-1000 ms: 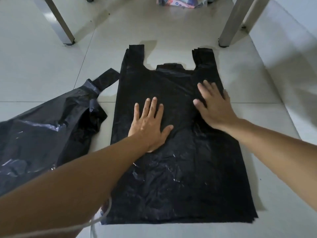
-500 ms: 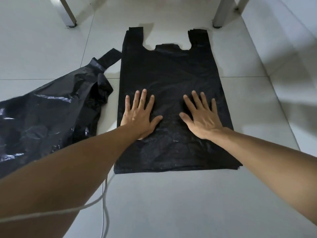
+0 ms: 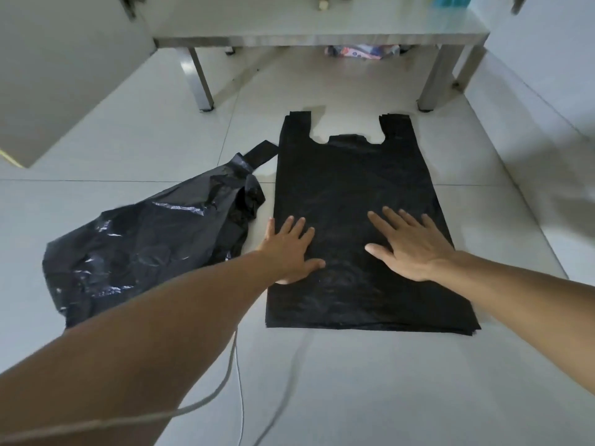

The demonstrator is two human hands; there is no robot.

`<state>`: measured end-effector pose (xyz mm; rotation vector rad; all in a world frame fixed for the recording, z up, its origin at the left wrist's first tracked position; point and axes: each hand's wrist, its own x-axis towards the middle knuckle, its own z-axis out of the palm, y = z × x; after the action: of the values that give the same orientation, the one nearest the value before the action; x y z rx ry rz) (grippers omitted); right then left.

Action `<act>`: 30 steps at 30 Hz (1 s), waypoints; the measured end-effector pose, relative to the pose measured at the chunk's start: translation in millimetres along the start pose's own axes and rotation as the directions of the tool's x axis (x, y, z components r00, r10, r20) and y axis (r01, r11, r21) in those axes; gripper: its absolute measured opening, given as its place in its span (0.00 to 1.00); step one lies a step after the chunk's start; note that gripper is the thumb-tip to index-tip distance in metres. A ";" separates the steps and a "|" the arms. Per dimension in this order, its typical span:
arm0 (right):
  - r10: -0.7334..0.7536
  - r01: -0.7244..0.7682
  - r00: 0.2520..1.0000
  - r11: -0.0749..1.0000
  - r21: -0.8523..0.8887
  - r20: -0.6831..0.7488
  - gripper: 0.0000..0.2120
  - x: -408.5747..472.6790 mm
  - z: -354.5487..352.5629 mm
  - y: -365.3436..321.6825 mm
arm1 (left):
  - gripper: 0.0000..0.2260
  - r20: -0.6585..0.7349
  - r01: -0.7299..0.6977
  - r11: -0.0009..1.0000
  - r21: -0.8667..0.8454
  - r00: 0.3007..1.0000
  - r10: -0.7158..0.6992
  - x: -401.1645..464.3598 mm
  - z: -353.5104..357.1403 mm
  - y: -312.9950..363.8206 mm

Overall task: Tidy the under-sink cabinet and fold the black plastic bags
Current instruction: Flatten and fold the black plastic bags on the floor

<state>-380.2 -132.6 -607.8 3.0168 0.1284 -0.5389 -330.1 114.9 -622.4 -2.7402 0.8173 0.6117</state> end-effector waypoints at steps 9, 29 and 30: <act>-0.249 0.249 0.969 0.968 0.041 -0.006 0.26 25.3 -126.1 -115.0 | 0.16 0.003 0.222 0.961 -0.164 0.974 -0.225 -88.9 -93.7 -109.6; -0.514 0.517 0.850 0.856 -0.006 -0.109 0.19 62.2 -43.9 -305.5 | 0.11 0.675 0.785 -0.071 -0.615 0.478 -0.562 -224.6 81.2 -238.8; -0.507 0.509 0.856 0.861 -0.005 -0.099 0.19 64.4 -40.2 -306.8 | 0.10 0.704 0.748 -0.194 -0.635 0.457 -0.544 -228.6 85.2 -237.9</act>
<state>-335.5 180.3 -610.5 3.0125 0.9548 -0.4201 -397.7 445.6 -575.3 -3.1456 -1.7638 1.2939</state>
